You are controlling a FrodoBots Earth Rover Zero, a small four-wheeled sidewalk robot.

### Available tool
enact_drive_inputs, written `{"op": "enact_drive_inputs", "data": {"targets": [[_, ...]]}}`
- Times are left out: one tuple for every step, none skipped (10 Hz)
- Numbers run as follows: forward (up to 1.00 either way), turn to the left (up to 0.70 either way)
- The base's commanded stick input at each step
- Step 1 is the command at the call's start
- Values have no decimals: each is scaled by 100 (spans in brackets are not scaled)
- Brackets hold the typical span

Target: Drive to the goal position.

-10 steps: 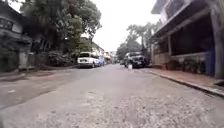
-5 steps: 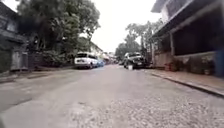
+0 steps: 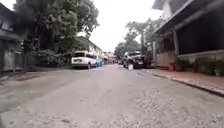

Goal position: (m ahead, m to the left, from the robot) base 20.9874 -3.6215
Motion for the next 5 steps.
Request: {"op": "enact_drive_inputs", "data": {"targets": [[100,16],[100,0],[100,0],[100,0],[100,0]]}}
